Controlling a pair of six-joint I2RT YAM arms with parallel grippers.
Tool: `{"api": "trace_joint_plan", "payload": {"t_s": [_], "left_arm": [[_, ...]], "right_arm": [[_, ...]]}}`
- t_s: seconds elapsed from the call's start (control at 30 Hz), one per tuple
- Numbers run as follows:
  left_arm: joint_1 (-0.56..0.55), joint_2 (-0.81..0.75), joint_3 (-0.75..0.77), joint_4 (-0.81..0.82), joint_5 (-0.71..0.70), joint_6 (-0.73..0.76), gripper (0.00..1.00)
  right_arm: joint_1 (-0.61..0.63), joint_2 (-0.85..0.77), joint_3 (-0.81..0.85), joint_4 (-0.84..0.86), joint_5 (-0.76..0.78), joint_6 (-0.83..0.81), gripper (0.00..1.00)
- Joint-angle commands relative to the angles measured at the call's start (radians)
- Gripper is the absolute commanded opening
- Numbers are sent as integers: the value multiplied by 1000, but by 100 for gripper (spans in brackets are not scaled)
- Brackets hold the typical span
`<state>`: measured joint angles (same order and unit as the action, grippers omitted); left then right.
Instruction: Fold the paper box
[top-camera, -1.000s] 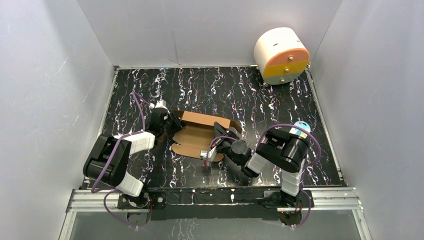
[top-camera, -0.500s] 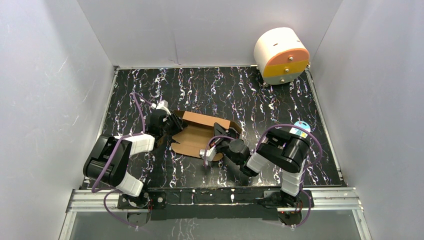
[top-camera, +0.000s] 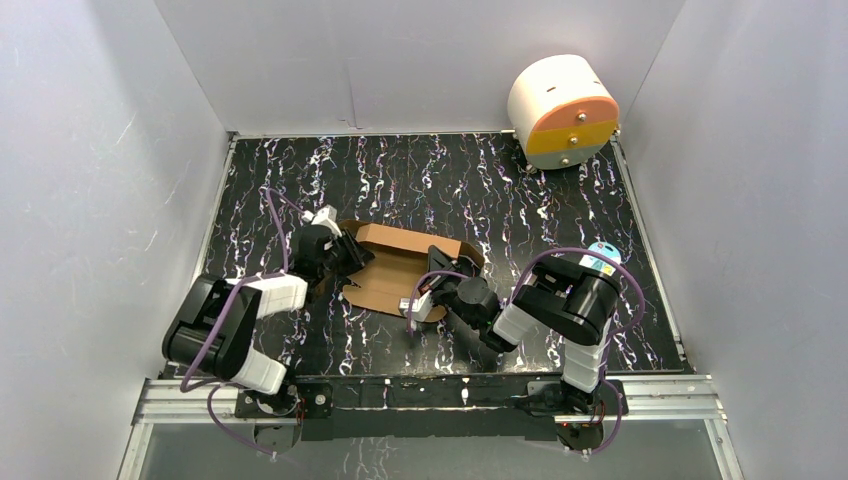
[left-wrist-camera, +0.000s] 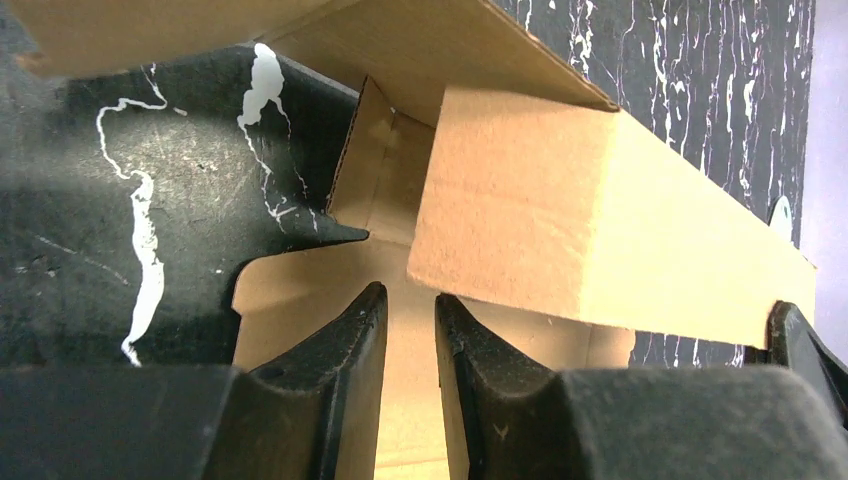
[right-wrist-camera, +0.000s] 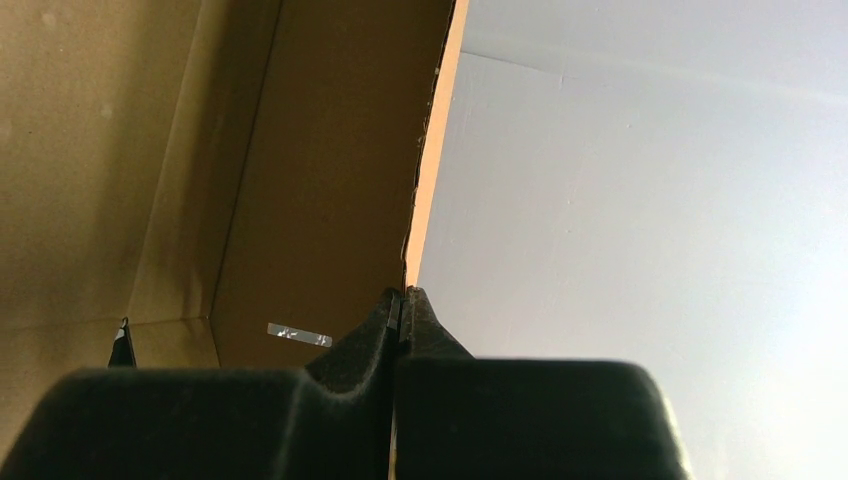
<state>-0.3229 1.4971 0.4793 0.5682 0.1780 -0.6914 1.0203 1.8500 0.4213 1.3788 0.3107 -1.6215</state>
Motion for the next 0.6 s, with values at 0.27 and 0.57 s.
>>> {"api": "trace_joint_plan", "payload": {"t_s": [0.27,0.57], "left_arm": [[35,-310,-31,-132,-276,154,22],[158,-255,-35,-27,-280,236,23]], "right_arm": [[-12,-18,8,-4,-19,33,0],[-12,-20,8,-11,-32,44,0]]}}
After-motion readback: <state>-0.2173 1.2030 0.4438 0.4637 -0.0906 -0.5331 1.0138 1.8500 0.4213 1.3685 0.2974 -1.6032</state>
